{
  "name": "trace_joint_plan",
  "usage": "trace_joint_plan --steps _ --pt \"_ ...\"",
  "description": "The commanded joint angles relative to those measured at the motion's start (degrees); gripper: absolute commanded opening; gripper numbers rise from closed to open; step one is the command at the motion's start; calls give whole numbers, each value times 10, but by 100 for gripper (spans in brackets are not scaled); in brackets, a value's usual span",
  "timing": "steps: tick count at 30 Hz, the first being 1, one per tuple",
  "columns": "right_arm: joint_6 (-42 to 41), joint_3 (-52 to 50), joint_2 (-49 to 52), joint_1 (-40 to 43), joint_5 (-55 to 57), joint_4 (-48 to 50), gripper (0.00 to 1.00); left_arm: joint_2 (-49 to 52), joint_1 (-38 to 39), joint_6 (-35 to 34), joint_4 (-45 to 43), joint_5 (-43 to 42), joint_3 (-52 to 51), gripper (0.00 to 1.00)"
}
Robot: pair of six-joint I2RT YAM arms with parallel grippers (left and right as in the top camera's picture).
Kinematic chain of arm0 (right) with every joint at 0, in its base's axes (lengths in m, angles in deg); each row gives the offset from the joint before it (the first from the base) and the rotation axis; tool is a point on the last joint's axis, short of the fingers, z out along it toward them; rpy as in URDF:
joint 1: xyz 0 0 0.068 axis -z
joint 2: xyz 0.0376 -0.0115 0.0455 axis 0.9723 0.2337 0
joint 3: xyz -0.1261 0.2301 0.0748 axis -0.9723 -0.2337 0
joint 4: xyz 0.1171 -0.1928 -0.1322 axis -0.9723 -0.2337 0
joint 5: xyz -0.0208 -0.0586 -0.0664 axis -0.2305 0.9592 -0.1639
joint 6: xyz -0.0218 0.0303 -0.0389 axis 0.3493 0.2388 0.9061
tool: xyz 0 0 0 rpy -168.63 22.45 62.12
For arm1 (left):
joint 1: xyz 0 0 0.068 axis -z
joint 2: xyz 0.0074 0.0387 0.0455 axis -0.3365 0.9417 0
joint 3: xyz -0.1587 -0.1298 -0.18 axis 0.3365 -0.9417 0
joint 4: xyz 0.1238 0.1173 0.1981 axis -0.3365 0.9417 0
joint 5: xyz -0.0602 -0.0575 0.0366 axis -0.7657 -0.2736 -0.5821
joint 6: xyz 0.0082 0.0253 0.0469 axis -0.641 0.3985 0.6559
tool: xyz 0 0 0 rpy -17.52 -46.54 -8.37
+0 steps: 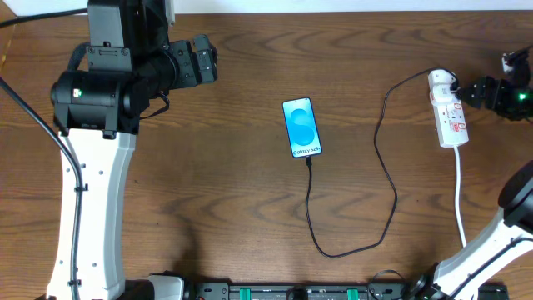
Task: Plug charger to phone and switch on socket
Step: 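Position the right gripper over the switch beside the charger plug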
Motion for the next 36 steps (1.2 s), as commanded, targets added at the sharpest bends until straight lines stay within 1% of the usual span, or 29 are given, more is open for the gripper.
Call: trace_joint_plan --steps 1,8,14,16,20,26,34,36 --pt "11 6 26 -17 -38 14 99 0 -2 5 1 6 5 98" --pt "11 6 39 -46 -46 46 99 0 -2 5 1 6 5 99" --pt "10 5 39 -60 -9 43 99 0 -2 5 1 6 5 99" --pt "8 5 39 -63 1 38 99 0 -2 5 1 6 5 99" --pt "-21 5 39 -64 21 33 99 0 -2 5 1 6 5 99" --pt "-24 3 39 -65 21 31 99 0 -2 5 1 6 5 99" --pt "-25 -30 39 -67 18 43 99 0 -2 5 1 6 5 99" --pt "-37 -40 39 -67 19 53 99 0 -2 5 1 6 5 99"
